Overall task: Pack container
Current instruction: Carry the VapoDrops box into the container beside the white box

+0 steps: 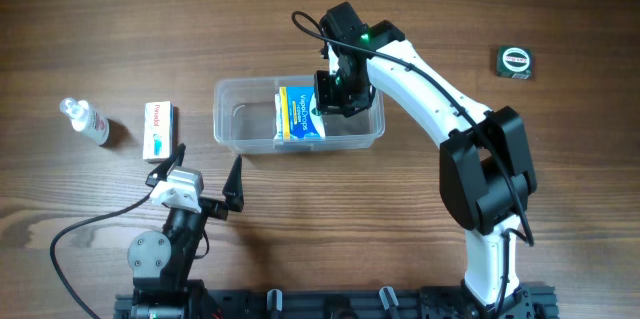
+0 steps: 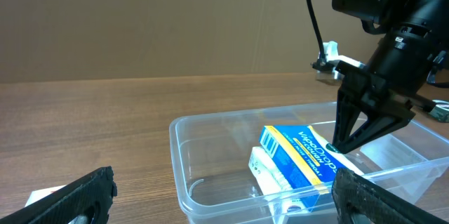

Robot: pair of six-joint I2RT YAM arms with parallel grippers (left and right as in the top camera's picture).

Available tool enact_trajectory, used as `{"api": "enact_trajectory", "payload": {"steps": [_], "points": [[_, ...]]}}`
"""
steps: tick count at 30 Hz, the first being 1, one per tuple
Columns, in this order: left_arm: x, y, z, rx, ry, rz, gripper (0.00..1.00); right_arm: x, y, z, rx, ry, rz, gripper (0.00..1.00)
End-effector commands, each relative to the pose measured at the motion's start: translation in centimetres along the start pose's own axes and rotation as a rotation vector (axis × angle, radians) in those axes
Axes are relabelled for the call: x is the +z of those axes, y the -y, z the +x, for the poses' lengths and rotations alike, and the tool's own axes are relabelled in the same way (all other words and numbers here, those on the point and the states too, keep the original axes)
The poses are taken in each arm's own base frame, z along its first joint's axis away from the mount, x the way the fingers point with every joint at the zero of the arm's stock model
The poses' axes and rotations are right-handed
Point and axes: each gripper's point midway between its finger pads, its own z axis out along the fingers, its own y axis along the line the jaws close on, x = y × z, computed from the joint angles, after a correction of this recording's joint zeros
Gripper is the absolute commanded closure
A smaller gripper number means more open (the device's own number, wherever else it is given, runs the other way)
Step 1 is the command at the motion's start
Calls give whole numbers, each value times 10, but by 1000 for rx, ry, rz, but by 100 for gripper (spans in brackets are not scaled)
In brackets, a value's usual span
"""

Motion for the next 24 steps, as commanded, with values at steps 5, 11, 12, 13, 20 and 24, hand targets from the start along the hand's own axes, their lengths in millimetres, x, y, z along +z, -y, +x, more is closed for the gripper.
{"api": "enact_trajectory", "payload": {"steps": [5,11,12,13,20,24], "points": [[0,-3,2,15,-1,-12,0,5,-32,8,-32,-45,-145,96],[0,-3,2,15,-1,-12,0,10,-46,12,-37,-34,-142,96],[0,-3,2,15,-1,-12,0,10,-46,12,-35,-35,-142,96],[0,-3,2,15,-1,-12,0,11,-47,13,-37,-36,-141,95],[0,-3,2,15,-1,-12,0,18,-75,20,-103,-13,-159,96],[0,-3,2,15,-1,-12,0,20,-69,18,-82,7,-107,96]]}}
